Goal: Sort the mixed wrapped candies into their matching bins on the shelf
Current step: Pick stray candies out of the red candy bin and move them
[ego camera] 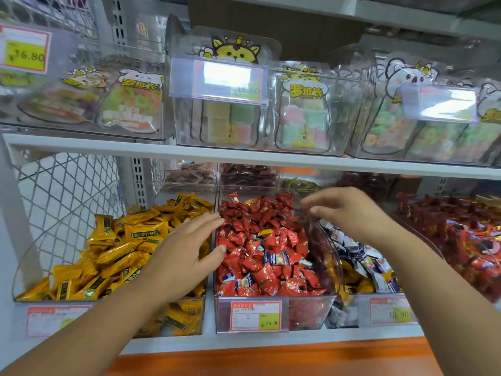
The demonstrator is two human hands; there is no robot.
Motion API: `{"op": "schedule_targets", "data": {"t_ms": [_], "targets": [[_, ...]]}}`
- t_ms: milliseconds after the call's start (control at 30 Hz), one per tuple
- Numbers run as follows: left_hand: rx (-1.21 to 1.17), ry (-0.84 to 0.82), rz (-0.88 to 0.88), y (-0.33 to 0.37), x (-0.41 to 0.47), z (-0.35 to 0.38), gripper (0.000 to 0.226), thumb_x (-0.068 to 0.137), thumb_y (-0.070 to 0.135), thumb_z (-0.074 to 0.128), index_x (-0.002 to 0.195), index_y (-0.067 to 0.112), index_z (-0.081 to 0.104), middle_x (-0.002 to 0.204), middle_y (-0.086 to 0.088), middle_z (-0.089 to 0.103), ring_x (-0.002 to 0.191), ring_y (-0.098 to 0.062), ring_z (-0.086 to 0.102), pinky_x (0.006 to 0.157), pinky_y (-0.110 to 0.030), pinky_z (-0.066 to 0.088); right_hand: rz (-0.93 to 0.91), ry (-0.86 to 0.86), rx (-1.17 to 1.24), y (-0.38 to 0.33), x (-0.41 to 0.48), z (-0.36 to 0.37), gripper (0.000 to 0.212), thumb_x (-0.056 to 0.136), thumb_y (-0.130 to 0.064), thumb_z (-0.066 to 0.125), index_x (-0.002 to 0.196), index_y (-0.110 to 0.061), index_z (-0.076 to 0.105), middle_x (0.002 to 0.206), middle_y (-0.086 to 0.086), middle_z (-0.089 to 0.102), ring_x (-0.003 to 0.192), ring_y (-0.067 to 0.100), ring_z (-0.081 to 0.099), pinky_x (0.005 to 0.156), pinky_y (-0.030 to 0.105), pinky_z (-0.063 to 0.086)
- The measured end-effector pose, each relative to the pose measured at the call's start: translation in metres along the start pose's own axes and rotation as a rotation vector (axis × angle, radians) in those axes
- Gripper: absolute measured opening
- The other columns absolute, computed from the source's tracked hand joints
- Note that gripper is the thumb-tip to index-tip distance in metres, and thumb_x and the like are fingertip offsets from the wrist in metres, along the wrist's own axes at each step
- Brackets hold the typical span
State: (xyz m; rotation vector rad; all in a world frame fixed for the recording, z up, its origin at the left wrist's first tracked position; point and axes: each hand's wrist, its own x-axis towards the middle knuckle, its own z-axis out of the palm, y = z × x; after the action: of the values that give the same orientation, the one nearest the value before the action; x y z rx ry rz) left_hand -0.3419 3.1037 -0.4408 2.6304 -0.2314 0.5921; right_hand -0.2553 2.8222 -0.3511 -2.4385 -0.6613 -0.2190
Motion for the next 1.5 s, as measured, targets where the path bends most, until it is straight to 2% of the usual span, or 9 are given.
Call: {"op": "schedule_targets", "data": {"t_ms": [100,200,333,567,767,967,1100,1300,1500], "targets": [[-0.002,-0.007,-0.001,0.0,-0.001,-0.001,0.076,0.078,0.071,0.02,0.146,0.039,0.032,0.145,0.031,0.015,0.138,0.01,0.01,0.116,-0.021,0.004,-0.058,-0.357,-0.15,-0.027,-0.001,0.029,0.027,0.089,-0.021,0.067,0.114,-0.032,0.068,0.111,-0.015,0.068,0.096,-0.004,0.062,0.089,0.015,0.048],[0.005,-0.024,-0.007,0.0,-0.002,-0.001,0.078,0.077,0.074,0.017,0.147,0.041,0.028,0.147,0.031,0.013,0.136,0.013,0.006,0.116,-0.02,0.003,-0.098,-0.444,-0.364,-0.025,0.0,0.067,0.039,0.088,-0.016,0.067,0.125,-0.03,0.062,0.127,-0.005,0.062,0.111,0.013,0.058,0.094,0.024,0.043],[0.011,-0.041,-0.011,-0.002,-0.003,-0.002,0.079,0.078,0.076,0.015,0.148,0.041,0.026,0.151,0.029,0.013,0.139,0.012,0.005,0.116,-0.02,0.001,-0.063,-0.305,-0.183,-0.019,0.002,0.063,0.031,0.09,-0.024,0.065,0.12,-0.029,0.065,0.109,-0.006,0.068,0.097,0.009,0.062,0.087,0.024,0.049],[0.0,-0.03,-0.009,-0.002,-0.002,-0.003,0.081,0.075,0.077,0.015,0.148,0.042,0.027,0.15,0.03,0.013,0.135,0.015,0.003,0.111,-0.015,-0.003,0.052,0.354,-0.166,0.021,0.006,0.012,0.032,0.09,-0.022,0.064,0.122,-0.022,0.065,0.102,0.002,0.07,0.095,0.02,0.063,0.077,0.025,0.042],[0.008,-0.047,-0.007,-0.002,-0.002,-0.003,0.084,0.075,0.081,0.014,0.148,0.042,0.025,0.154,0.027,0.014,0.139,0.012,0.004,0.112,-0.017,-0.002,-0.099,0.12,-0.172,0.011,0.005,0.033,0.025,0.09,-0.028,0.066,0.115,-0.027,0.069,0.111,-0.008,0.068,0.102,0.009,0.061,0.091,0.026,0.046],[0.052,-0.113,0.008,-0.007,-0.007,-0.008,0.077,0.08,0.081,0.016,0.149,0.047,0.016,0.152,0.032,0.003,0.138,0.014,-0.003,0.116,-0.023,-0.001,-0.181,-0.566,-0.104,-0.041,-0.003,0.079,0.028,0.089,-0.027,0.067,0.116,-0.031,0.067,0.111,-0.014,0.068,0.098,-0.001,0.06,0.091,0.021,0.046],[0.039,-0.103,0.014,-0.008,-0.006,-0.006,0.076,0.081,0.08,0.017,0.149,0.046,0.017,0.153,0.031,0.004,0.139,0.013,0.001,0.117,-0.023,0.001,-0.315,-0.601,-0.319,-0.049,-0.004,0.119,0.047,0.091,-0.027,0.062,0.137,-0.027,0.05,0.133,-0.004,0.052,0.116,0.017,0.039,0.09,0.024,0.033],[0.027,-0.109,-0.017,-0.002,-0.007,-0.009,0.067,0.087,0.07,0.026,0.149,0.046,0.019,0.152,0.032,0.004,0.131,0.019,-0.003,0.11,-0.014,-0.005,-0.298,-0.484,-0.306,-0.045,0.006,0.128,0.021,0.085,-0.023,0.069,0.106,-0.024,0.067,0.089,-0.007,0.06,0.085,0.01,0.049,0.073,0.029,0.042],[0.026,-0.121,-0.016,0.0,-0.008,-0.011,0.066,0.088,0.066,0.031,0.149,0.044,0.019,0.155,0.028,0.005,0.133,0.015,0.0,0.116,-0.021,-0.002,-0.2,-0.46,-0.121,-0.037,0.012,0.116,0.009,0.087,-0.017,0.068,0.096,-0.019,0.07,0.085,-0.007,0.065,0.075,0.006,0.057,0.07,0.021,0.045]]}}
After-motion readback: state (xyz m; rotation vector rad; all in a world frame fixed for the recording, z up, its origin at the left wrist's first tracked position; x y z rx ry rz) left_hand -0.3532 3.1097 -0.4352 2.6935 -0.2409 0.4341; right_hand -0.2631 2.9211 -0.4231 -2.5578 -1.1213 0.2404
